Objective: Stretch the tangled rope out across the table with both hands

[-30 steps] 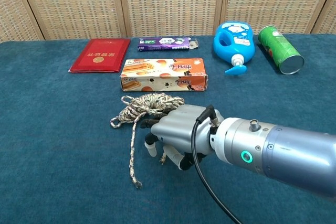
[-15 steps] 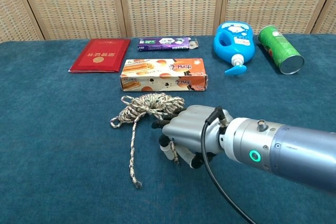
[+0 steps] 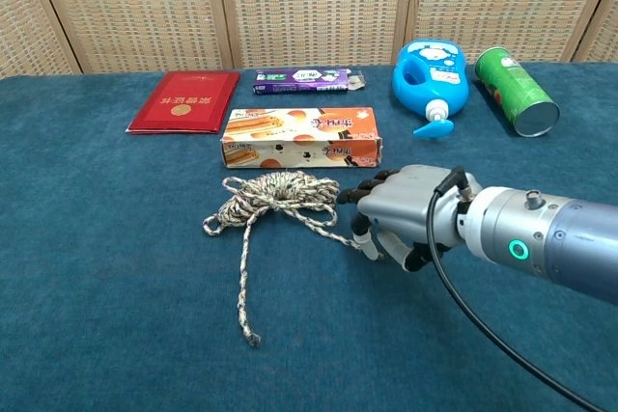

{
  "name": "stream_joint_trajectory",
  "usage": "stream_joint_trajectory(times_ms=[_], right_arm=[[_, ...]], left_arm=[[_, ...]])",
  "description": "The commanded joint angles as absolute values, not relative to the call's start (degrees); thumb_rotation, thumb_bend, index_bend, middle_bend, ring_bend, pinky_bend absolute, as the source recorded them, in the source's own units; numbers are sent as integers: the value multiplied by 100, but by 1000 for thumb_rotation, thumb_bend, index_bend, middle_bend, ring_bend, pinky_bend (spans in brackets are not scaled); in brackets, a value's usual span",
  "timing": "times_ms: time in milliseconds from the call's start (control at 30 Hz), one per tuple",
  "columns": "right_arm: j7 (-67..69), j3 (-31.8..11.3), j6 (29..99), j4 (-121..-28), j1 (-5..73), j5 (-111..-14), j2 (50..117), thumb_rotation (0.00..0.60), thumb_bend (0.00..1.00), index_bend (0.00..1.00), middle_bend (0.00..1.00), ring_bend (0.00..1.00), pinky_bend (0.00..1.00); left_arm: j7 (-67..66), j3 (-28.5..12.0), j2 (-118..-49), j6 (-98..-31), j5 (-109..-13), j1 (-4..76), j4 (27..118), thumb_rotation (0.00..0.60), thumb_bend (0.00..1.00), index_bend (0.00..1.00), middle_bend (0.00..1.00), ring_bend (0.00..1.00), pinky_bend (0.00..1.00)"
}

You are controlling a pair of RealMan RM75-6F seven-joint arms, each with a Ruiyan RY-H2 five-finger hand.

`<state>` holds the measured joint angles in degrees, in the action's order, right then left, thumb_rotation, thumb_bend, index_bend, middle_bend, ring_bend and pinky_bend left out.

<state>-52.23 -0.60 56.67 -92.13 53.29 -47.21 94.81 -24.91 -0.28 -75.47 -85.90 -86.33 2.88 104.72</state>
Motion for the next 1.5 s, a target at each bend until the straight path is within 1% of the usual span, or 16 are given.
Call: stream_joint_trajectory(times_ms=[33, 133, 200, 267, 333, 400, 600, 800, 1000, 1500], right_arm=[[-5144, -125, 5750, -9192, 5300, -4766, 9447, 600, 831, 423, 0, 0, 0], [-4900, -253, 5826, -9287, 5236, -4813, 9405, 600, 818, 423, 0, 0, 0], [-4695, -341, 5892, -9324, 5174, -4862, 9410, 600, 711, 423, 0, 0, 0], [-4511, -423, 5953, -9337, 5113, -4873, 9448, 600, 493, 423, 0, 0, 0], [-4374, -490, 5995, -9339, 5062, -4837, 9503, 600, 370, 423, 0, 0, 0], [-4254, -556, 6012, -9342, 5019, -4745, 9566, 600, 315, 423, 0, 0, 0], [-4173, -711, 6068, -9280, 4972, -4324, 9793, 600, 314, 423, 0, 0, 0], [-4157, -812, 6177, -9054, 4960, -4167, 10031, 600, 314, 433, 0, 0, 0], [-4038, -975, 6070, -8844, 4968, -3898, 10198, 600, 314, 455, 0, 0, 0], [-3956, -948, 6028, -8687, 4904, -3880, 10262, 600, 326, 488, 0, 0, 0]], left_arm=[[-2487, -30, -7547, -8587, -8626, 291, 10469, 600, 0, 0, 0, 0, 0], [-2480, -33, -7543, -8580, -8613, 297, 10465, 600, 0, 0, 0, 0, 0], [-2474, -33, -7542, -8573, -8605, 301, 10465, 600, 0, 0, 0, 0, 0], [-2472, -30, -7538, -8565, -8603, 306, 10465, 600, 0, 0, 0, 0, 0], [-2466, -23, -7534, -8562, -8606, 307, 10468, 600, 0, 0, 0, 0, 0], [-2462, -19, -7530, -8564, -8613, 307, 10470, 600, 0, 0, 0, 0, 0], [-2448, -10, -7520, -8580, -8627, 302, 10464, 600, 0, 0, 0, 0, 0], [-2426, 5, -7496, -8550, -8630, 315, 10457, 600, 0, 0, 0, 0, 0], [-2441, -4, -7497, -8532, -8600, 328, 10457, 600, 0, 0, 0, 0, 0], [-2439, -1, -7489, -8530, -8581, 335, 10464, 600, 0, 0, 0, 0, 0]])
